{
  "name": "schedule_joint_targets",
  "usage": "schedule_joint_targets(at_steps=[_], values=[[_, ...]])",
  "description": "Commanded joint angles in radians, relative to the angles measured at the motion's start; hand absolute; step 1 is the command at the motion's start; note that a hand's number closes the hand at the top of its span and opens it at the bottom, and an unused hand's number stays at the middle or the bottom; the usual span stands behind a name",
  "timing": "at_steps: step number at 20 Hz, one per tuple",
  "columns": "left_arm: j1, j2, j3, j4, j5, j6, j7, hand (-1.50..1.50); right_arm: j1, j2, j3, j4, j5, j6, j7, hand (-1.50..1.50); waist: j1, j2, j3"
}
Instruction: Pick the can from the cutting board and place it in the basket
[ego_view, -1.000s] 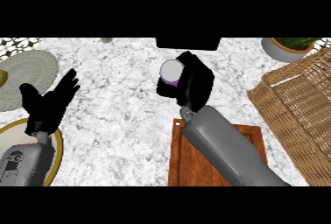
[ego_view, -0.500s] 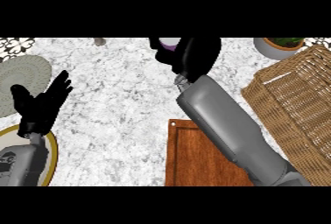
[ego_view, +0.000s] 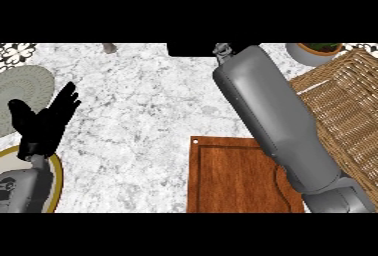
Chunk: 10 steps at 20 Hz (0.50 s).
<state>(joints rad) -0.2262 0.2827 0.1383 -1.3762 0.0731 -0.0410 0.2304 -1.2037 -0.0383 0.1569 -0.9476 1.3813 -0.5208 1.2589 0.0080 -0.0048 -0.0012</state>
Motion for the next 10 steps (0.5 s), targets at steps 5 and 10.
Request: schedule_joint_targets(at_steps=[5,10], values=[[0.010,0.014,0.008,-0.039,0.008,-0.005,0.037,0.00,-0.003,-0.042,-0.111,0.044,0.149,0.123,0.189,1.50,-0.010,-0.003,0.001],[0.049,-0.010,0.006,-0.062,0.003,0.011,0.011,0.00,0.086,-0.141,-0.211,-0.035,0.139,0.136,0.105,1.50,-0.024,-0.005,0.002]])
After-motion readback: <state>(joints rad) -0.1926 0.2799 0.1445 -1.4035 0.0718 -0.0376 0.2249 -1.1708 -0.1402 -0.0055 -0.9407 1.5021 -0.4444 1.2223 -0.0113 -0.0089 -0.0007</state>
